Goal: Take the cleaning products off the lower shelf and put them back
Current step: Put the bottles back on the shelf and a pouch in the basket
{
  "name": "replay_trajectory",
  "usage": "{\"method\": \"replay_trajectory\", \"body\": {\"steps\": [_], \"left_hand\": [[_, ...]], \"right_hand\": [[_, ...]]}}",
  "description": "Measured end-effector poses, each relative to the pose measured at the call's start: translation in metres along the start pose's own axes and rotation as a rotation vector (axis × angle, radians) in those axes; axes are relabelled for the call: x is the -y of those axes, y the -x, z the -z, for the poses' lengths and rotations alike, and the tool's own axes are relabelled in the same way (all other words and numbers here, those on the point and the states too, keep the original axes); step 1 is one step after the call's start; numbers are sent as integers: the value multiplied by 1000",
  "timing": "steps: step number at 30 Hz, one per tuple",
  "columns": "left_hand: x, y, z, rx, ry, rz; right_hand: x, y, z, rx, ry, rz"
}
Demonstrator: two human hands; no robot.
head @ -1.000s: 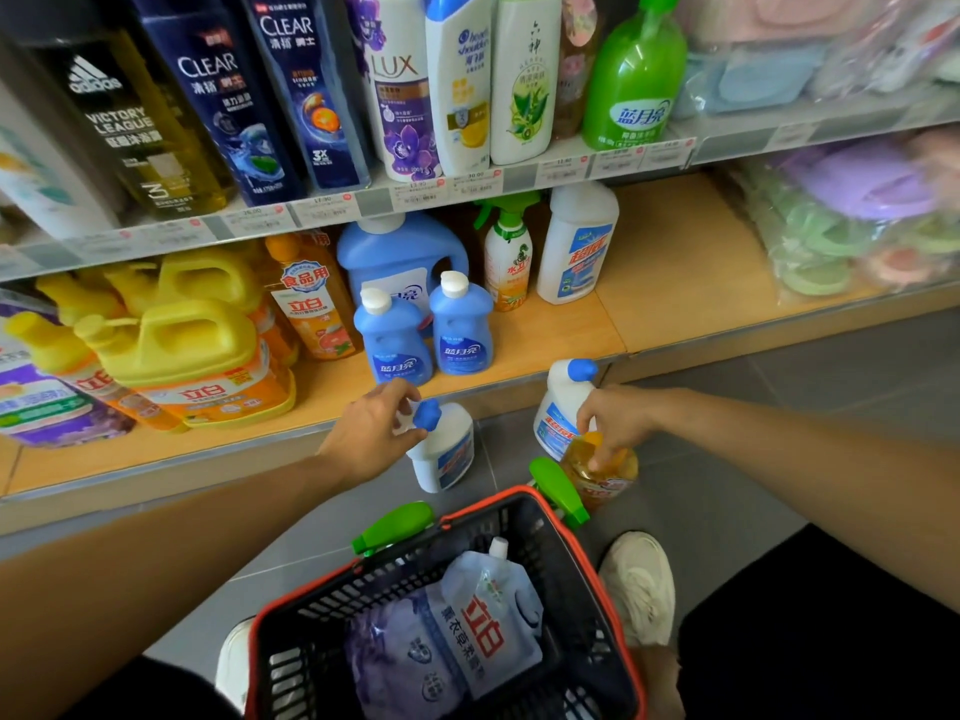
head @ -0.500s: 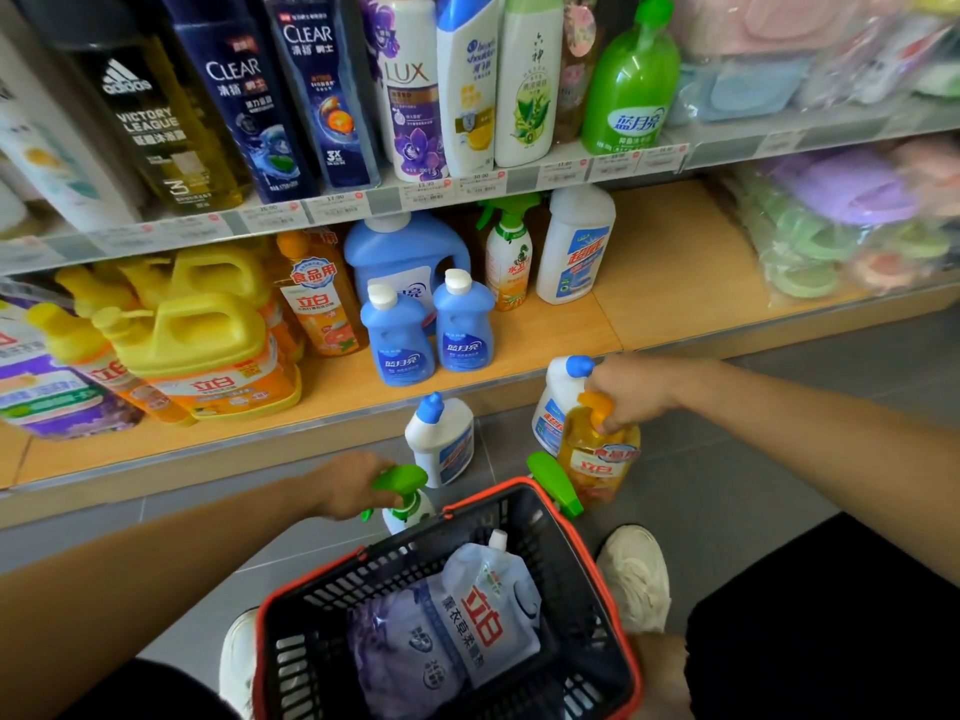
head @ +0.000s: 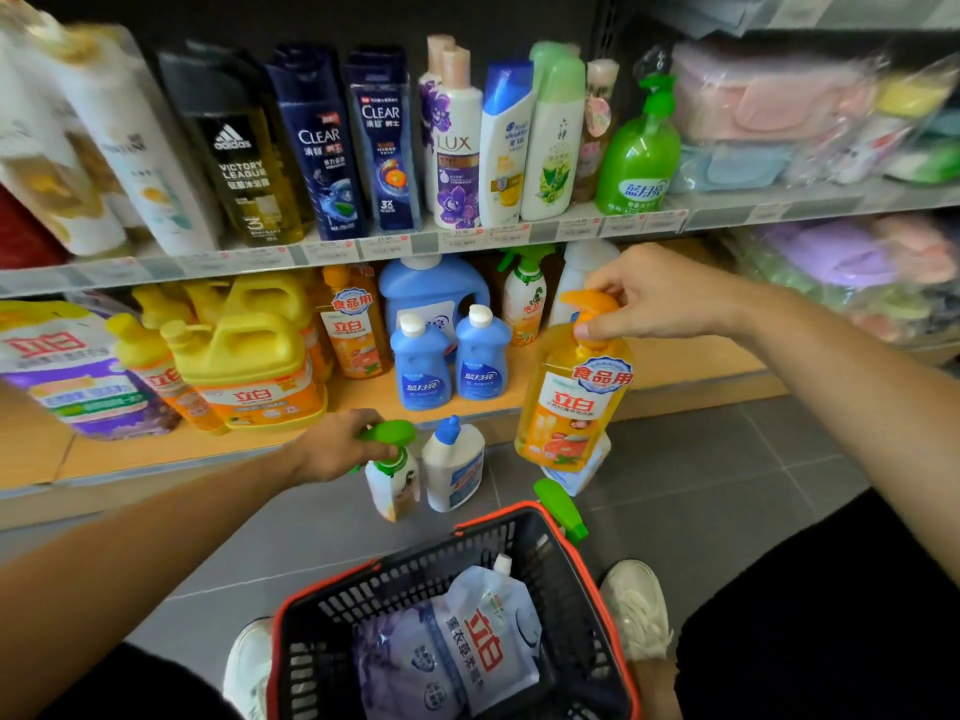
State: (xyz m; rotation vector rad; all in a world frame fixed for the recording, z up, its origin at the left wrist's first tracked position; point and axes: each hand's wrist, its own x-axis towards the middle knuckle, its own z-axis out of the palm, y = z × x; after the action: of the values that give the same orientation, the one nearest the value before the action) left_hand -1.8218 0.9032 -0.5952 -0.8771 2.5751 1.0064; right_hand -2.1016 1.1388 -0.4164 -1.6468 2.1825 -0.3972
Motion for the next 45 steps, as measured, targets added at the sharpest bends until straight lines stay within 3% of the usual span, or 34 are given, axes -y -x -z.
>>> {"method": "replay_trajectory", "body": {"steps": [9, 21, 29, 37, 42, 45], "left_hand": [[6, 66, 57, -146, 114, 80], [62, 113, 81, -462, 362, 171], [76, 107, 84, -463, 357, 172], [59, 99, 88, -375, 350, 75], [29, 98, 97, -302, 452, -36], [7, 93, 98, -261, 495, -98]], "right_hand": [[73, -72, -1, -161, -248, 175], [127, -184, -110, -140, 92, 211], [139, -220, -153, -164, 161, 78], [115, -181, -143, -63, -28, 96], [121, -134, -139, 79, -340, 167], [131, -117, -133, 29, -409, 214]]}}
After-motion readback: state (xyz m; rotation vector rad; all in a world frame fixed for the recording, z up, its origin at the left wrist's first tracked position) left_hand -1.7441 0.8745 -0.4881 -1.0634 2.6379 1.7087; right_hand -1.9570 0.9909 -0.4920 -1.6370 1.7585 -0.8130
